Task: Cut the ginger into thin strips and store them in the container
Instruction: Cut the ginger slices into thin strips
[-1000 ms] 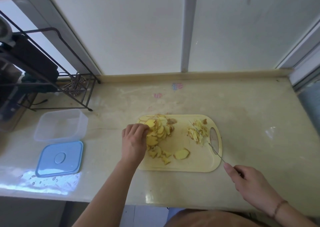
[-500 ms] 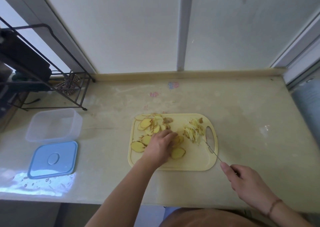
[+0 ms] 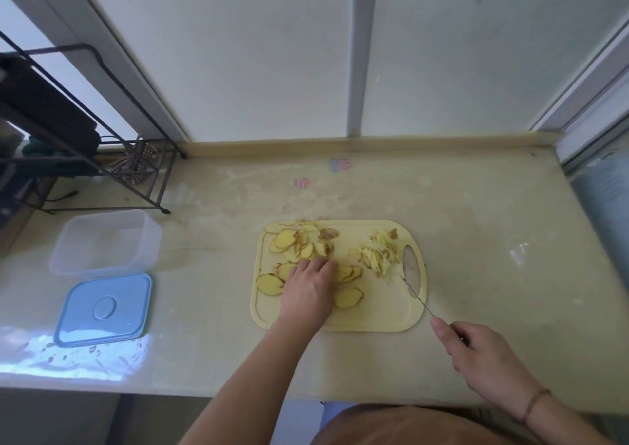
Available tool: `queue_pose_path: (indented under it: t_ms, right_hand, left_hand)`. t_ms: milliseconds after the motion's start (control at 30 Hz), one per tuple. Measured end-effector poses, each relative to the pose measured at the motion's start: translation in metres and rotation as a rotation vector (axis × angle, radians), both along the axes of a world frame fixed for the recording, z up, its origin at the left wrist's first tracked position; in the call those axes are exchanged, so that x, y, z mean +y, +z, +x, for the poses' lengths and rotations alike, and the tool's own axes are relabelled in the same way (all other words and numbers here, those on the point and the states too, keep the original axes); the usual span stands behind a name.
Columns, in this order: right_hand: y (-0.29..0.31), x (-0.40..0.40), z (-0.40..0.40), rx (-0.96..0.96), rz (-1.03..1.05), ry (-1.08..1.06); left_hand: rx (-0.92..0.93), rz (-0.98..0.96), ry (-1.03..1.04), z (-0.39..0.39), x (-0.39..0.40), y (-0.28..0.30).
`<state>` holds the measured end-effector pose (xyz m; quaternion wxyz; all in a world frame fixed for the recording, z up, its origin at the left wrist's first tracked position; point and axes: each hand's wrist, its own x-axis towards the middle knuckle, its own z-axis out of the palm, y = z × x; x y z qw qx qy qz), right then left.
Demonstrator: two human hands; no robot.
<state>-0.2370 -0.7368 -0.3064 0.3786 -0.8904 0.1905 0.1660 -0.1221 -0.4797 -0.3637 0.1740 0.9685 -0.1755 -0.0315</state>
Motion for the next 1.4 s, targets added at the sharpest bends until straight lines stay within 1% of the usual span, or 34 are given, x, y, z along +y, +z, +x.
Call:
queue_pose_path:
  t_ms: [200,433,533,667,833,900,1033,1200,1300,1400]
  right_hand:
    - [0.002,0.0,-0.002,0.02,0.024,0.01]
    - [0.003,-0.001,-0.004,0.011,0.013,-0.012]
    - [0.004,-0.001,-0.004,0.004,0.019,-0.012]
    - [0.004,-0.001,-0.004,0.023,0.033,-0.02]
    - [0.003,-0.002,-0.003,0.027,0.04,-0.022]
    - [0.002,-0.002,-0.003,0.025,0.041,-0.02]
    - [-0.001,-0.001,-0.002,0.023,0.035,-0.006]
    - [-0.002,0.002,0.0,0.033,0.044,0.008]
    - [-0.003,0.002,0.0,0.022,0.046,0.004]
    - [-0.003,0.001,-0.001,0.015,0.045,0.001]
  left_hand:
    - [0.13,0.046,-0.072,0.013,-0.005,0.005]
    - [0.242,0.016,-0.035,0.02,-0.012,0.012]
    - [0.257,0.074,-0.042,0.021,-0.016,0.015]
    - [0.287,0.083,0.016,0.023,-0.013,0.018]
    - [0.236,0.172,0.019,0.015,-0.003,0.019]
    - [0.22,0.166,0.031,0.007,-0.002,0.018]
    - [0.195,0.083,0.059,0.0,-0.008,0.019]
    - [0.238,0.132,0.105,-0.001,-0.017,0.022]
    - [0.32,0.131,0.145,-0.001,-0.021,0.023]
    - [0.38,0.181,0.15,0.003,-0.026,0.027]
